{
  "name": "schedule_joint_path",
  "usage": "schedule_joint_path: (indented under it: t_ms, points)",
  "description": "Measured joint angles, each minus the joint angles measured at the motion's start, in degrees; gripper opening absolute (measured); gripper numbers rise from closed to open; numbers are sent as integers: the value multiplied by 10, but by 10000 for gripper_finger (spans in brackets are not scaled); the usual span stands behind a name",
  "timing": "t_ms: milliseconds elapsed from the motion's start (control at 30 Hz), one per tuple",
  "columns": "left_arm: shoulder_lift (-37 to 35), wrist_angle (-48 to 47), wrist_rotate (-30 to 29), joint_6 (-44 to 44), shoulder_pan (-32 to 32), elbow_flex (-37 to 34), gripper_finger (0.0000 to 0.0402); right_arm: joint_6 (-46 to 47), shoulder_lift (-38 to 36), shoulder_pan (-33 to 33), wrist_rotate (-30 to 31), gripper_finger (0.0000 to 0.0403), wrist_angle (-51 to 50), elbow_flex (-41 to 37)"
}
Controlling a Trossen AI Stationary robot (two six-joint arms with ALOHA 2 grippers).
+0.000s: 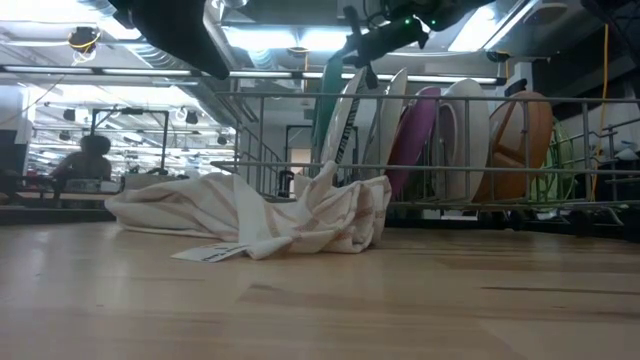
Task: Sort dishes
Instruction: Put the dark green plate into the dish rack
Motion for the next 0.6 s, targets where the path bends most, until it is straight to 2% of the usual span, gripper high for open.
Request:
schedule_joint_path:
  t_ms: [333, 600]
  points:
    - [0, 0, 0, 0, -6, 0, 27, -38, 0, 0, 40, 17, -69, 1]
    - [0, 7, 0, 1, -6, 0, 27, -43, 1, 0, 53, 17, -79, 1]
